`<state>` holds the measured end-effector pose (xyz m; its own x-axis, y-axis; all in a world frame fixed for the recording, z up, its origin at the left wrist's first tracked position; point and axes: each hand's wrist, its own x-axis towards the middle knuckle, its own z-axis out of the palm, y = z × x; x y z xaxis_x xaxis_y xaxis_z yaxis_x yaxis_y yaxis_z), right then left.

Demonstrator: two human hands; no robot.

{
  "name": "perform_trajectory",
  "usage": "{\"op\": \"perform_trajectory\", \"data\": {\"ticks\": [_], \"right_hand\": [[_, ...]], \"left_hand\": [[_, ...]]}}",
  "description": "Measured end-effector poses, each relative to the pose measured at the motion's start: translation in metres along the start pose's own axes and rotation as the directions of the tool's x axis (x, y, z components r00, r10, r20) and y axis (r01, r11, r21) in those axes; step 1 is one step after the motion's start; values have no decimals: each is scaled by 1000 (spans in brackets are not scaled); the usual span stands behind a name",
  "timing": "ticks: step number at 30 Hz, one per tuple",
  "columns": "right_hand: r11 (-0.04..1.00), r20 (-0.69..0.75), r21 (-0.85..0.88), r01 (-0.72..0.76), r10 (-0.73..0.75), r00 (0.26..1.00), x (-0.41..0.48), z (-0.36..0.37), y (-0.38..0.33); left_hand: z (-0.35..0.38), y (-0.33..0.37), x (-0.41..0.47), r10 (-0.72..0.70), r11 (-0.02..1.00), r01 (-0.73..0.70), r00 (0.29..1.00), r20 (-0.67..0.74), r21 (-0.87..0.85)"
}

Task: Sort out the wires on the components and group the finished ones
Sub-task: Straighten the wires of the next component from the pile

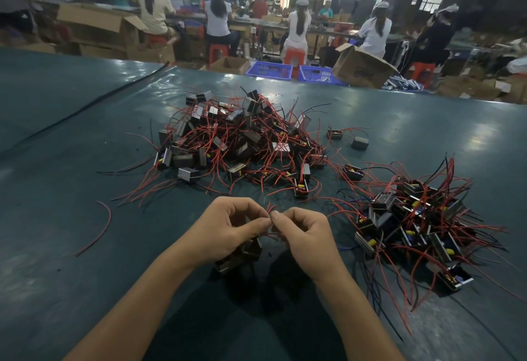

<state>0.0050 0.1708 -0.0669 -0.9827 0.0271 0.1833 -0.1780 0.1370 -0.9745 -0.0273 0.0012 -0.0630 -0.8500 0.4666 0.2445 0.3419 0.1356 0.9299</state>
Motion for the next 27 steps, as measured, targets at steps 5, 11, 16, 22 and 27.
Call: {"op": "perform_trajectory", "data": {"ticks": [5, 11, 16, 22, 27], "right_hand": [[990, -25, 75, -123, 125, 992, 2, 0, -1], [984, -74, -148, 100, -112, 991, -3, 2, -1], [898, -5, -351, 266, -286, 958, -5, 0, 3], [879, 20, -421, 226, -240, 970, -6, 1, 5], [972, 2, -232, 36, -37, 999, -4, 4, 2]], "left_hand": [[1, -4, 0, -4, 1000, 4, 1000, -19, -11], [0, -8, 2, -25, 997, 21, 997, -66, -68], [2, -8, 3, -33, 994, 25, 997, -75, -103], [2, -5, 1, -1, 1000, 4, 992, -126, 24], [3, -7, -1, 148, 927, -103, 984, -98, 360]]}}
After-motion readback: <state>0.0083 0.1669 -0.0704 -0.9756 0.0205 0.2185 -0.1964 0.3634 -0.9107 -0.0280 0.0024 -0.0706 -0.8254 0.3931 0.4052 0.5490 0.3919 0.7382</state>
